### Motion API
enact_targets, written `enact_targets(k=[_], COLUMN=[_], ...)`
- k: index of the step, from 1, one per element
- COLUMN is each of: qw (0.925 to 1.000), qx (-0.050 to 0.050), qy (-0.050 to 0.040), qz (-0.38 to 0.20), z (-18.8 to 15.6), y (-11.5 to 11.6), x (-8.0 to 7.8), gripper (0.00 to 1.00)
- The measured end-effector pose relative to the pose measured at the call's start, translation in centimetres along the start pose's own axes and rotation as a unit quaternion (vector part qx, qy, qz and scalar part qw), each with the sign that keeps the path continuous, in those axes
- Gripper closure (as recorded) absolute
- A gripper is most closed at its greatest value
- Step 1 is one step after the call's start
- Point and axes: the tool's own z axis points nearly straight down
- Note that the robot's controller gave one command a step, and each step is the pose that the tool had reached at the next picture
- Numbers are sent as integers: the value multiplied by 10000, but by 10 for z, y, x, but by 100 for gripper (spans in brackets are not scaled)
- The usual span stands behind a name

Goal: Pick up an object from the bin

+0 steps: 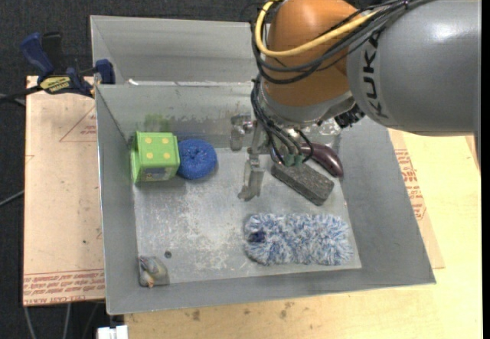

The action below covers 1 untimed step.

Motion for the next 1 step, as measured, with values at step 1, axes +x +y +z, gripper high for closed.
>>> enact_targets(k=[1], qw=[10000], qx=[-4], qy=[-38], qz=[12], z=[-5], y=[-1], x=[-1], gripper=[0])
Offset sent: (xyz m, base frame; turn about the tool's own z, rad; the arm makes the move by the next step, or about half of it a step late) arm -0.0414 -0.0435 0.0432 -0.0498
